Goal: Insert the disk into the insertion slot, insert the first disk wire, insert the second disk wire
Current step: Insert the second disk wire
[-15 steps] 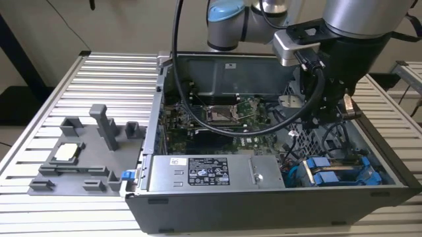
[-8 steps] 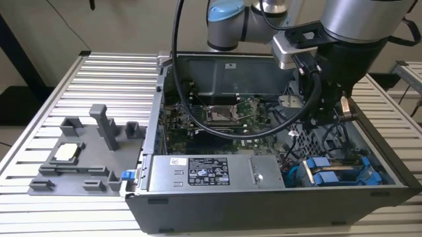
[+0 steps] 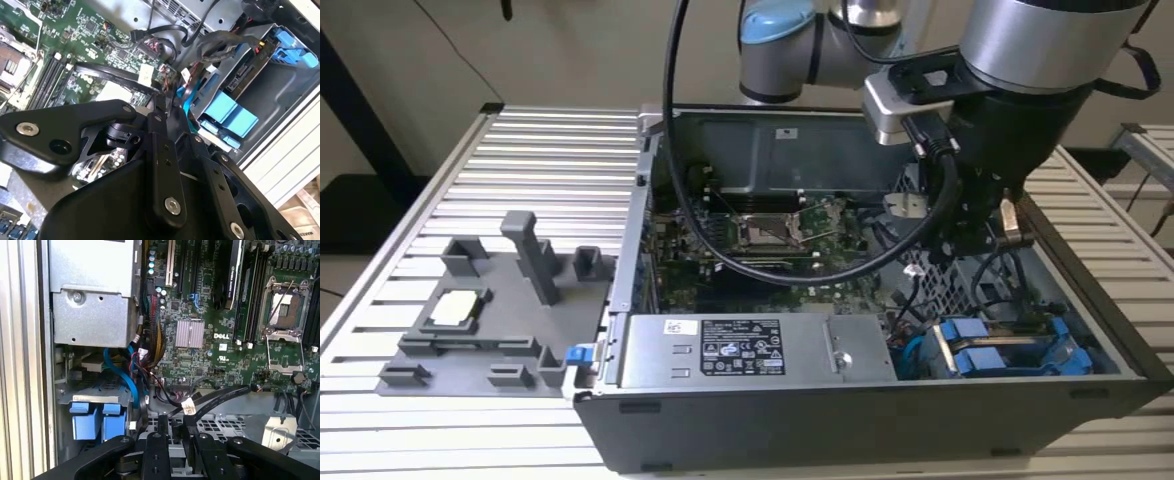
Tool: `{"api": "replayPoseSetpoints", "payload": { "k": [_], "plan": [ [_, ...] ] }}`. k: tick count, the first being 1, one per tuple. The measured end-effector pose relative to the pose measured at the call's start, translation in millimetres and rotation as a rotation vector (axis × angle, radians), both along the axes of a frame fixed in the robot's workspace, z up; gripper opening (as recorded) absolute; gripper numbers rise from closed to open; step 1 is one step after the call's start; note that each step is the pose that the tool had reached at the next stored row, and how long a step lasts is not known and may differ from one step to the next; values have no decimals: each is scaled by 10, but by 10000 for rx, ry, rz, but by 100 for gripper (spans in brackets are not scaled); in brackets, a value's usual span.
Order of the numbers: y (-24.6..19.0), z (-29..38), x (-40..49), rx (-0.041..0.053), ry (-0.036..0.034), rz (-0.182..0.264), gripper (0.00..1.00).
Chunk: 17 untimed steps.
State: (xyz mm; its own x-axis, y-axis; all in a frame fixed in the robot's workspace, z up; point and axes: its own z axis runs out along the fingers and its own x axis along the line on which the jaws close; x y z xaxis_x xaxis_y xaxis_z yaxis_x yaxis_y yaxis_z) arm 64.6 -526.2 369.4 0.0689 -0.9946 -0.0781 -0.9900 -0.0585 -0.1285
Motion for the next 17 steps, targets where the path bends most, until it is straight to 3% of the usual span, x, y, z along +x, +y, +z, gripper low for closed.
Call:
{"api": "replayPoseSetpoints", "payload": {
  "k": [14,15,17],
  "plan": [
    [2,-52,-1,3,-54,39,27],
    [2,-54,-1,27,-55,39,27],
    [2,-54,-1,162,-55,37,27]
  ]
}}
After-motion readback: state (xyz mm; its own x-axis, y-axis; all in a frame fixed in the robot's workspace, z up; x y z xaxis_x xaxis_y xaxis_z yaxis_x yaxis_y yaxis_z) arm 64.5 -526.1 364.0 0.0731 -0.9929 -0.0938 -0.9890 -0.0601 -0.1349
